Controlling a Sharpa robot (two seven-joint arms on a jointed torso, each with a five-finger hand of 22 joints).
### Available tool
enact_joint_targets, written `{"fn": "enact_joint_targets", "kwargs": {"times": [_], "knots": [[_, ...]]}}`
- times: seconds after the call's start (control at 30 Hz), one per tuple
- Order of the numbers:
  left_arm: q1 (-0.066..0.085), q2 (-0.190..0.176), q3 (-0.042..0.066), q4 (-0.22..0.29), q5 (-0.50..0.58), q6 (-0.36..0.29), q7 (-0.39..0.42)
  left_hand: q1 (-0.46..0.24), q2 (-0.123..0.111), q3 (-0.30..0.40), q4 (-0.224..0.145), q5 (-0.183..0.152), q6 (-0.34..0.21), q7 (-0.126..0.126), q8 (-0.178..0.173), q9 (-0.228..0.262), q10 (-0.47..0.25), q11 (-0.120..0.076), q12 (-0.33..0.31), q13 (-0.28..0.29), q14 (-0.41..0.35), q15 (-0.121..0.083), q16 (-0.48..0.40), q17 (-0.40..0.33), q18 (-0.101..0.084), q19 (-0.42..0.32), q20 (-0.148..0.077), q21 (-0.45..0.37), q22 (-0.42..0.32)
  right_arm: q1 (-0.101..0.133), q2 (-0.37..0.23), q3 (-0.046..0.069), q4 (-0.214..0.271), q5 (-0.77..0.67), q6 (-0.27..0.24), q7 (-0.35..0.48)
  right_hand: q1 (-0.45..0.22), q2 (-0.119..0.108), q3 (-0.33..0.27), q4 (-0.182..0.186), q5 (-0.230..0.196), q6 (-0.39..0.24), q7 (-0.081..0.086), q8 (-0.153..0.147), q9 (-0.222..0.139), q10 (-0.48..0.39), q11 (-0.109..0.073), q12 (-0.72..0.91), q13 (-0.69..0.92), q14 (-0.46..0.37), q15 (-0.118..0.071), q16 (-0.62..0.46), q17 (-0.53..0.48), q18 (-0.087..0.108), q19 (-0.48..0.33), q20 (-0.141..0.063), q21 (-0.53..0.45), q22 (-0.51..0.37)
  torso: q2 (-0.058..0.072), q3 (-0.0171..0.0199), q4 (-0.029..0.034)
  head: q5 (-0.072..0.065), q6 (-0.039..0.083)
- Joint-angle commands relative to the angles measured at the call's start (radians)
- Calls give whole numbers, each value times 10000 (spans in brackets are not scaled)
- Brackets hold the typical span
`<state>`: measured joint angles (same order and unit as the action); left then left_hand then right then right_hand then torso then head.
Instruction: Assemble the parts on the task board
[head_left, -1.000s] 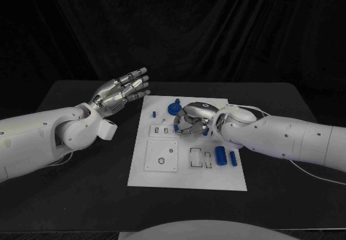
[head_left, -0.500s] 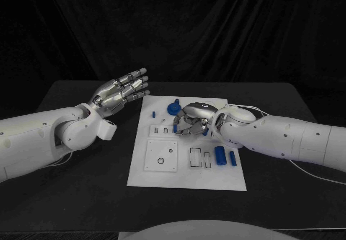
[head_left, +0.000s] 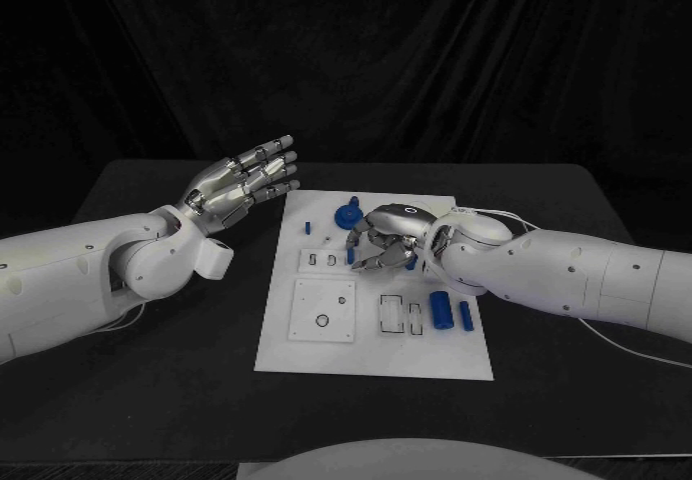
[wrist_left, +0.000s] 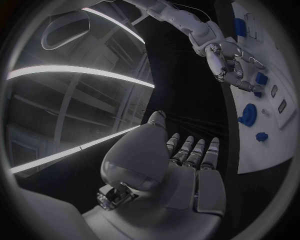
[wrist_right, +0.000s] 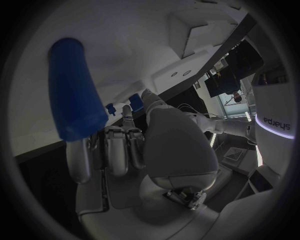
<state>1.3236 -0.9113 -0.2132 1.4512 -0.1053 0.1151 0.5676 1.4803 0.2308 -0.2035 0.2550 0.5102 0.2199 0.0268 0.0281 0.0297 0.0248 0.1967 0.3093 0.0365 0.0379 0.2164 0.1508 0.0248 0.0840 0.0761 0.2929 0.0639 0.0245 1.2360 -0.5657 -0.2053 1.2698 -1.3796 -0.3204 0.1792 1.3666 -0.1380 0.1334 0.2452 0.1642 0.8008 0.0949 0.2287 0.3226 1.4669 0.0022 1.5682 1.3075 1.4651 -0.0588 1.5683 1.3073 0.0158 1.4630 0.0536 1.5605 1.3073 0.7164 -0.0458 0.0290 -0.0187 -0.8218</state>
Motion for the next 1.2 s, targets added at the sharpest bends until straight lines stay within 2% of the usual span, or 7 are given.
{"fn": "enact_joint_targets", "kwargs": {"times": [0.03,0.43,0.77,0.8,0.9,1.03,1.2], "knots": [[-20,13,11,12,29,76,135,96,-8,67,12,60,65,10,40,15,29,48,29,10,-23,48,23,9,-180,-64,17,-35,-6,-27,-53,5,6,-61,-455,88,25,-179,-43,226,-227,-688,7,-313,-249,1039,22,26,2633,1057,44,25,2635,-111,984,27,-51,2574,4,-2,4,-9,21],[-19,-205,13,144,-1095,-1076,385,323,-480,-7,121,-432,435,339,91,54,949,657,2877,278,1238,244,2149,273,142,1434,-15,1051,389,645,-1057,5,975,-69,-2383,883,-868,-865,-912,520,-1138,-1511,-50,-545,-832,1039,-25,26,2633,1057,-3,25,2635,-111,983,-12,-52,2574,-14,7,-19,67,135],[223,-322,21,255,-3554,-3186,203,52,-661,-426,248,-1850,4619,1596,2111,697,4329,406,6765,1480,5859,-302,6880,1506,775,6888,-232,4438,1736,1833,-2612,4,2449,189,-2944,1262,-1439,-523,-2826,532,-1120,-1396,-8,-374,-1003,1039,0,26,2633,1057,9,25,2635,-117,994,-12,-34,2581,-50,66,-44,173,347],[281,-315,22,263,-4033,-3342,-25,-507,-661,-748,345,-2393,5541,1714,2918,968,5678,-342,8181,2280,7192,-903,8682,2415,1003,8188,-595,5607,2332,1898,-2739,3,2526,291,-2968,1285,-1550,-152,-2511,528,-1118,-1121,-7,-204,-986,1039,0,26,2633,1057,11,25,2635,-134,1029,-7,23,2603,-57,67,-48,182,373],[647,-234,24,239,-6158,-3291,-1227,-1369,-498,-1226,197,-3006,5990,1419,3602,1216,7187,-859,10080,4479,8255,-1426,11210,4643,941,8983,-1129,7349,3420,2049,-3130,3,2723,810,-2905,1301,-2009,631,-2211,443,-1101,-865,55,-21,-1032,1039,45,26,2633,1057,51,25,2635,-158,1078,24,103,2635,-104,95,-60,240,448],[1245,49,26,150,-8369,-2045,-3323,-3019,-349,-2173,220,-4508,6302,1031,4263,1716,15460,-1119,12615,15343,15329,-1776,14200,15460,21,11376,-1705,13097,10752,2127,-3432,2,2785,1326,-2660,1066,-2227,1074,-2188,478,-1015,-762,108,59,-1122,1039,94,26,2633,1057,90,25,2635,-158,1078,62,103,2635,-163,148,-94,274,581],[2006,631,28,-90,-9293,232,-5726,-3699,-116,-2493,349,-4399,7395,719,4157,1995,15460,-1570,12615,15343,15329,-2165,14200,15460,-505,13670,-1833,14653,14058,2098,-3513,1,2691,1532,-2176,677,-2301,1298,-2229,467,-951,-669,113,120,-1174,1039,102,26,2633,1057,100,25,2635,-158,1078,76,103,2635,-297,230,-184,282,685]]}}
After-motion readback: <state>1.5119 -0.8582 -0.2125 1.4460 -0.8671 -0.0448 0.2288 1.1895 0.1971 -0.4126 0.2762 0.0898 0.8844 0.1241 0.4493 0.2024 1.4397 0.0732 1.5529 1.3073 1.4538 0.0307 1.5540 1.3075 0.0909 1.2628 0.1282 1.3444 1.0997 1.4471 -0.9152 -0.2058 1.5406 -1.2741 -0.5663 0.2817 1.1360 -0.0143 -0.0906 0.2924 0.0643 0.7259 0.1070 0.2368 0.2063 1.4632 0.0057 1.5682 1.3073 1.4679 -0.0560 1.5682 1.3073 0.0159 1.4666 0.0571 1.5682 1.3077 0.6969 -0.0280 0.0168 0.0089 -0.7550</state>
